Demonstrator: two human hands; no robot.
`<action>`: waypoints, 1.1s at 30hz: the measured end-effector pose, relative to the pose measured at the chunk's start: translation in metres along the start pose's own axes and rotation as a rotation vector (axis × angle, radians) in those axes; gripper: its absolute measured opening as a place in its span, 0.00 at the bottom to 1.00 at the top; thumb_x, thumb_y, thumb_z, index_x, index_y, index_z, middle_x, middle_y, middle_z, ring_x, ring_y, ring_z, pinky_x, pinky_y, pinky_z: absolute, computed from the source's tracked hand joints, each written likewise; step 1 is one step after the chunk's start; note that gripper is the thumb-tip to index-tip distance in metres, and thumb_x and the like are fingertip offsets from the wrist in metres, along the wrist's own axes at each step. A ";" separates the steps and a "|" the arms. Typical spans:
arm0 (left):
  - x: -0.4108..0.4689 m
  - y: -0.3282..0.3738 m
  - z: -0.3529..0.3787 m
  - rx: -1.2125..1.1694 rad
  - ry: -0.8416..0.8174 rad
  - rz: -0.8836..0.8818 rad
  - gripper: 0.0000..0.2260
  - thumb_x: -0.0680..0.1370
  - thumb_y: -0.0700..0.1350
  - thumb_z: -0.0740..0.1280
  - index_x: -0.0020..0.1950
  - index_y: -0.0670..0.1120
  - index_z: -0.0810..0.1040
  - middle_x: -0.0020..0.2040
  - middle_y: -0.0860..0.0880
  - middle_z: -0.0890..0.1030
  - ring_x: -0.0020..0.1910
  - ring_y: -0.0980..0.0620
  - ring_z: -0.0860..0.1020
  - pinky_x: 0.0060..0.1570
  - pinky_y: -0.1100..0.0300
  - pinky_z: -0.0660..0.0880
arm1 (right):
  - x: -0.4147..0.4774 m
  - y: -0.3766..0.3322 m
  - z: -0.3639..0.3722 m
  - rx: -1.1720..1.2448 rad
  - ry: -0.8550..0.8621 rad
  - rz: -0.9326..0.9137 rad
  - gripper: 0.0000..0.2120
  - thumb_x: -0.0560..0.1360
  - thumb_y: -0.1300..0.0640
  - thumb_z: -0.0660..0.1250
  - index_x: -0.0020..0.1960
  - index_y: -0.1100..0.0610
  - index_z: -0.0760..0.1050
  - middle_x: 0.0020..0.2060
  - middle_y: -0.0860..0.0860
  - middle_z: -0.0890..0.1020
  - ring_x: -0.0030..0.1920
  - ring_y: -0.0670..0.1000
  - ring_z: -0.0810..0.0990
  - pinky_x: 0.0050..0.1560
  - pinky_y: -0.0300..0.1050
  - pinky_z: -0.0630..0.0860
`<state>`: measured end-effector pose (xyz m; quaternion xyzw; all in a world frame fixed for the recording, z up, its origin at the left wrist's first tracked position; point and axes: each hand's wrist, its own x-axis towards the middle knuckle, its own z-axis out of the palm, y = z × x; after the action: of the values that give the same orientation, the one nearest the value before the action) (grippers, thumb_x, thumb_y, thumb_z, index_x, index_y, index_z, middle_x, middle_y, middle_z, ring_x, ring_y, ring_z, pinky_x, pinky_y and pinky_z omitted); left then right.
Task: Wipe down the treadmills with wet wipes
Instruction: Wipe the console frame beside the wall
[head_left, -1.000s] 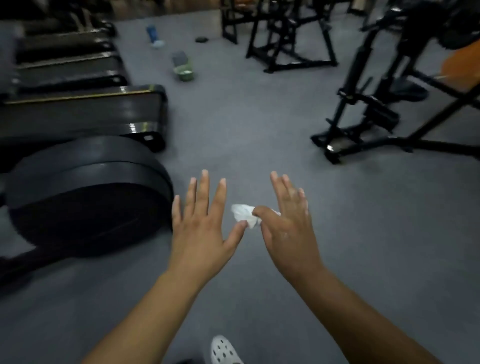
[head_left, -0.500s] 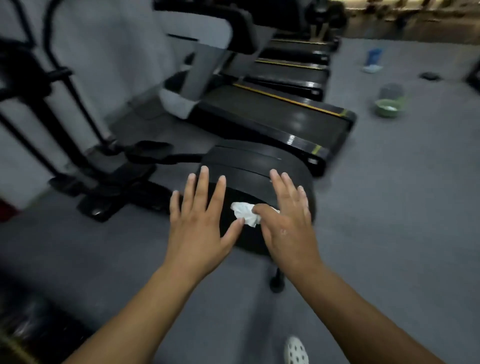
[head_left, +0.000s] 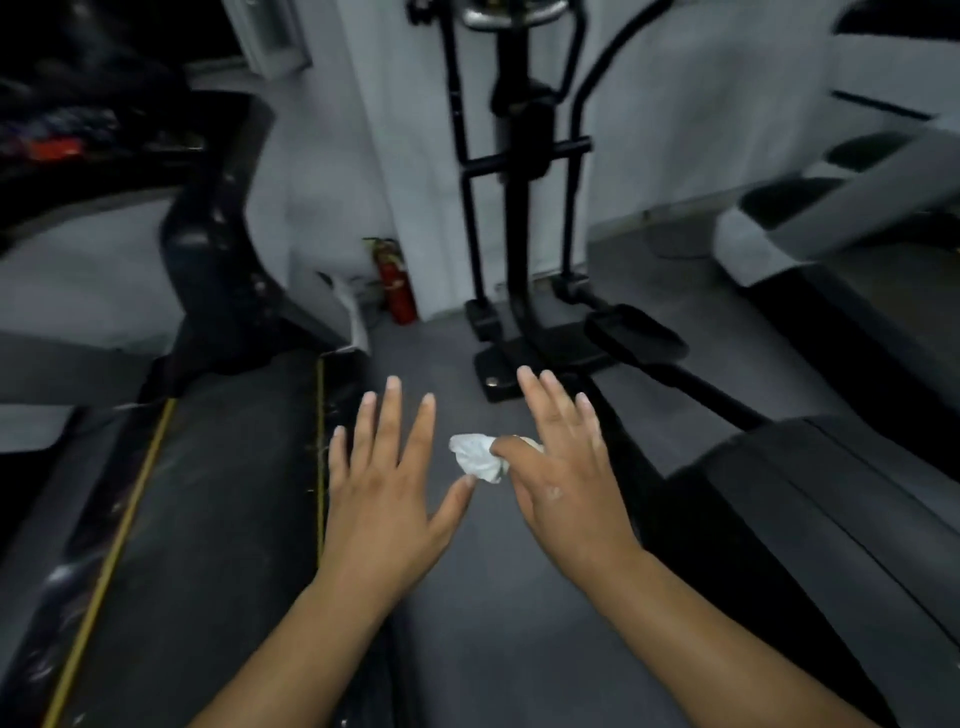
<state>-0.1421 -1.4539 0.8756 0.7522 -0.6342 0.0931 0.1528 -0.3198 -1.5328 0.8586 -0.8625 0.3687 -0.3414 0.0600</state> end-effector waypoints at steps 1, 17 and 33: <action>0.010 -0.014 0.001 0.016 0.000 -0.035 0.37 0.79 0.71 0.45 0.83 0.54 0.47 0.83 0.50 0.37 0.81 0.51 0.35 0.77 0.45 0.40 | 0.018 -0.003 0.015 0.028 -0.012 -0.024 0.08 0.77 0.61 0.61 0.49 0.52 0.79 0.80 0.57 0.59 0.81 0.56 0.51 0.79 0.61 0.50; 0.171 -0.192 0.025 0.282 0.006 -0.317 0.36 0.79 0.67 0.52 0.83 0.51 0.52 0.84 0.49 0.45 0.82 0.49 0.42 0.79 0.41 0.48 | 0.282 -0.024 0.203 0.269 -0.086 -0.358 0.06 0.76 0.62 0.67 0.47 0.52 0.78 0.77 0.56 0.64 0.80 0.56 0.57 0.79 0.55 0.46; 0.307 -0.327 -0.036 0.690 -0.183 -0.224 0.52 0.68 0.65 0.74 0.82 0.41 0.56 0.83 0.41 0.53 0.81 0.43 0.53 0.78 0.44 0.57 | 0.462 -0.064 0.319 0.536 -0.071 -0.397 0.12 0.74 0.66 0.69 0.55 0.55 0.81 0.48 0.52 0.74 0.47 0.54 0.75 0.36 0.45 0.71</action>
<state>0.2356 -1.6768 0.9758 0.8293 -0.4905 0.2165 -0.1575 0.1489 -1.8470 0.8904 -0.8824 0.0882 -0.4009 0.2301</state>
